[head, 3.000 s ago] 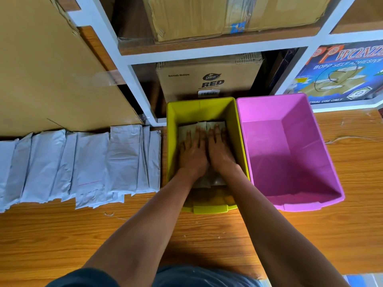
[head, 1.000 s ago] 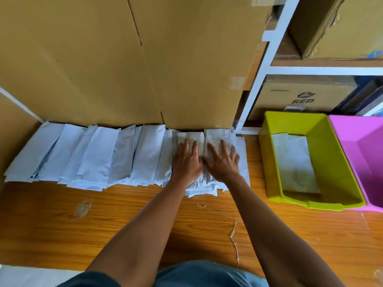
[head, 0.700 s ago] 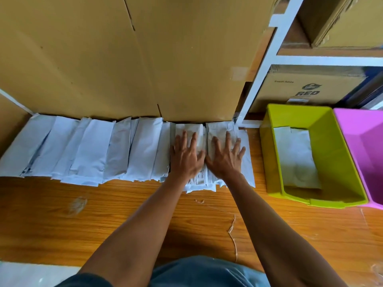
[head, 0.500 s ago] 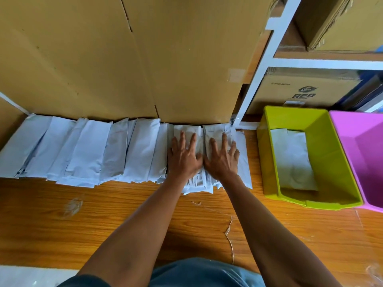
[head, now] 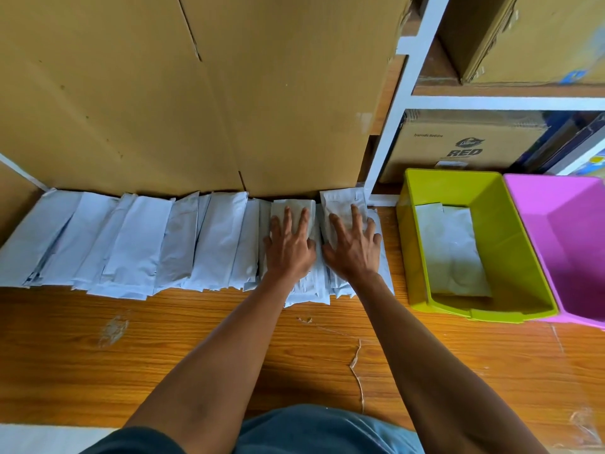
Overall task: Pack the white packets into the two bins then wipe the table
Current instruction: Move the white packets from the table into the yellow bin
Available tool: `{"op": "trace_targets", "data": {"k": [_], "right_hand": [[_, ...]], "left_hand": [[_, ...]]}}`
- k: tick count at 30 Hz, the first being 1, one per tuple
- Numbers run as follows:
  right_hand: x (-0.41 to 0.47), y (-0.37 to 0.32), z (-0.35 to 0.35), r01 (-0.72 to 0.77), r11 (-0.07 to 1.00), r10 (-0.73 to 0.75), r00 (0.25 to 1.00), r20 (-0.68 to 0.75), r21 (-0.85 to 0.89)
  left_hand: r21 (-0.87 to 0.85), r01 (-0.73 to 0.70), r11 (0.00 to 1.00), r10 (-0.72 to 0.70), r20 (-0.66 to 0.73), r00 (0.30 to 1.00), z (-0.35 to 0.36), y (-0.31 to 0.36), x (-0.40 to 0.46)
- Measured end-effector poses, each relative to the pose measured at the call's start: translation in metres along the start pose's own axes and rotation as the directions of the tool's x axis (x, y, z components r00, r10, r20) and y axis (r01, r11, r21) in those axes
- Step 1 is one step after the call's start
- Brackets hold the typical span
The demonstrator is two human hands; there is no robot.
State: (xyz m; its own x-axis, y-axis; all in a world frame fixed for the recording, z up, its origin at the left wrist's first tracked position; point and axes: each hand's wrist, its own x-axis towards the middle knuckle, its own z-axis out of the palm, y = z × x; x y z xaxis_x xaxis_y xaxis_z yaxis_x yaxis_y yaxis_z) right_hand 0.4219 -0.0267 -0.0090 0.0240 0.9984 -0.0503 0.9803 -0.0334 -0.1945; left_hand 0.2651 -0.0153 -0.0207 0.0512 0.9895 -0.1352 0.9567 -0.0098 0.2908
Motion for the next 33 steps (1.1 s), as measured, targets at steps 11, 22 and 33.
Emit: {"op": "trace_targets", "data": {"k": [11,22,33], "right_hand": [[-0.018,0.008,-0.063,-0.016,0.996,0.026,0.993,-0.114,0.088],[-0.035,0.089,-0.123,-0.038,0.992,0.064,0.974,-0.215,0.123],[-0.052,0.201,-0.135,-0.129,0.991,0.131,0.988,-0.077,0.040]], "left_hand": [[-0.048,-0.012,0.999,0.001,-0.234,0.972,-0.046,0.056,-0.017],[-0.461,-0.143,0.876,0.026,-0.251,0.968,-0.064,0.148,-0.033],[-0.317,-0.268,0.910,0.199,-0.235,0.952,-0.024,0.272,-0.033]]}}
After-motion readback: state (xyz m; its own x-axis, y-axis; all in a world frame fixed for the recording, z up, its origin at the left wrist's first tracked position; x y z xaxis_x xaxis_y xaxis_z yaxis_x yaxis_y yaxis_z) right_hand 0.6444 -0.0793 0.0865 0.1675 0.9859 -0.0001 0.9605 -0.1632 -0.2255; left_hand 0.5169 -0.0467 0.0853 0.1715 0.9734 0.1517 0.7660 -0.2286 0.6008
